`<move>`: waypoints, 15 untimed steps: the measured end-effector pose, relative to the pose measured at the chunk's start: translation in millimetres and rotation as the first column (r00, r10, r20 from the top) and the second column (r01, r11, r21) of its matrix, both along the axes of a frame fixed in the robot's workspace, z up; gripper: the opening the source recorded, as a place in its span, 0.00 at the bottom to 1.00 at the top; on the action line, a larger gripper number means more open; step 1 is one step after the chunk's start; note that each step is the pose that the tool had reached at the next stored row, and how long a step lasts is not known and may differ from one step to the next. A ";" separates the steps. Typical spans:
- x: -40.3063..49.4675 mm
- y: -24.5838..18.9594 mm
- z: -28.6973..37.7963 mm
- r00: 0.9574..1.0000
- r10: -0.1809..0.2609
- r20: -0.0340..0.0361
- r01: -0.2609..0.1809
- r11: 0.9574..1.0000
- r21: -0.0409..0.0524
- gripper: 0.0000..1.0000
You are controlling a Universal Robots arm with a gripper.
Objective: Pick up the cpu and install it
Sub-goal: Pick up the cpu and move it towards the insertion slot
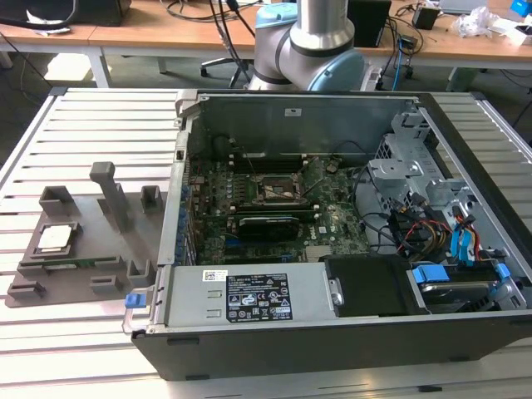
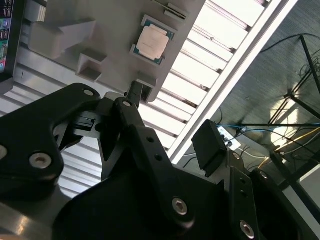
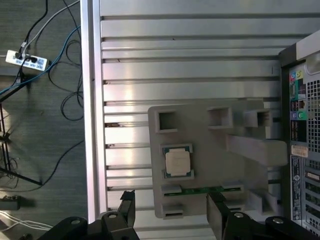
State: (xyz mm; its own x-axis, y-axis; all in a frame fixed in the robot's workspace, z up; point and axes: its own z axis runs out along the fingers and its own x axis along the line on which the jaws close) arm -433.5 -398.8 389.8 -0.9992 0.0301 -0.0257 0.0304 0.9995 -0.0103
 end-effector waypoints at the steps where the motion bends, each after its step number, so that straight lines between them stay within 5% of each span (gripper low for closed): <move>1: 0.5 0.0 -0.4 1.000 0.000 0.000 0.000 1.000 0.000 0.68; 15: 3.9 0.0 -7.1 1.000 0.000 0.000 0.000 1.000 0.000 0.68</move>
